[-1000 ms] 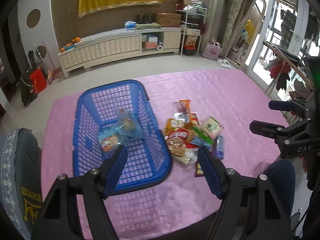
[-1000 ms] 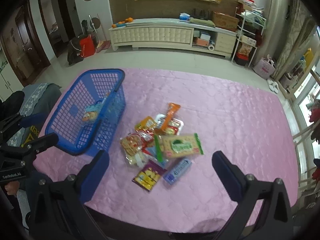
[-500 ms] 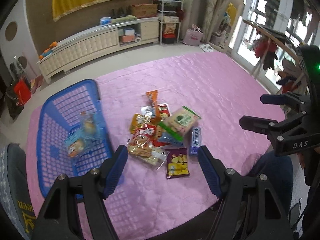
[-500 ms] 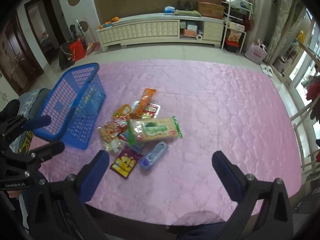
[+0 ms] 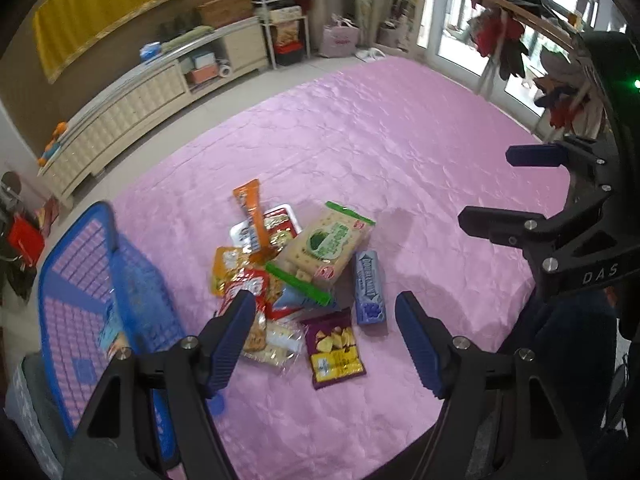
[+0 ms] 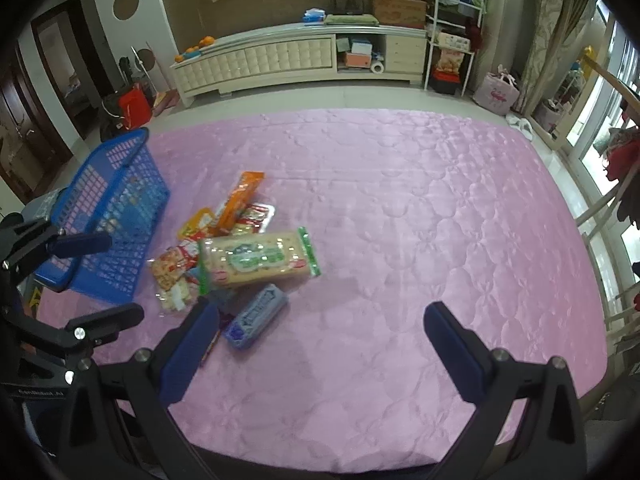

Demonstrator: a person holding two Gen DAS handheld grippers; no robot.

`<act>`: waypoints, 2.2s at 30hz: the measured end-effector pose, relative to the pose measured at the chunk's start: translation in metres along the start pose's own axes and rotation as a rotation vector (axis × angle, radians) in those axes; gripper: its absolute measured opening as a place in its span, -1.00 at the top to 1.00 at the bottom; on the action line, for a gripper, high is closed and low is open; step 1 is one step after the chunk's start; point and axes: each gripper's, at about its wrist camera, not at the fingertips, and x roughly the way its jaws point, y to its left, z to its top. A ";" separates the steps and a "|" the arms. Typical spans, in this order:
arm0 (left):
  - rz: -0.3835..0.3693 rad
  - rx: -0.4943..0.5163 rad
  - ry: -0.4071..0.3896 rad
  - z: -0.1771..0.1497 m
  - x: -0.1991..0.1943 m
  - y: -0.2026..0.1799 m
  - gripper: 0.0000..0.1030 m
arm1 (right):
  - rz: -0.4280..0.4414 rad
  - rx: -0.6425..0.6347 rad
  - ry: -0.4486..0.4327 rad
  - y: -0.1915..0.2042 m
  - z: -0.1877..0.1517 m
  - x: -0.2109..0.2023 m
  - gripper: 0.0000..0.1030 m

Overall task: Organize snacks
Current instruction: 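Move the left tool to the green-labelled cracker pack and grasp it, then carry the cracker pack into the basket and open the left gripper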

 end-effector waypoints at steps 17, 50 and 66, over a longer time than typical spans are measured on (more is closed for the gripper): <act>0.054 0.263 0.166 0.034 0.076 -0.015 -0.48 | 0.021 0.094 0.001 -0.034 -0.005 0.062 -1.00; -0.044 0.331 0.348 0.054 0.142 -0.024 0.01 | 0.041 0.180 0.131 -0.054 -0.014 0.093 -1.00; 0.013 0.060 0.212 0.026 0.077 -0.003 0.02 | 0.088 0.207 0.140 -0.046 -0.012 0.088 -1.00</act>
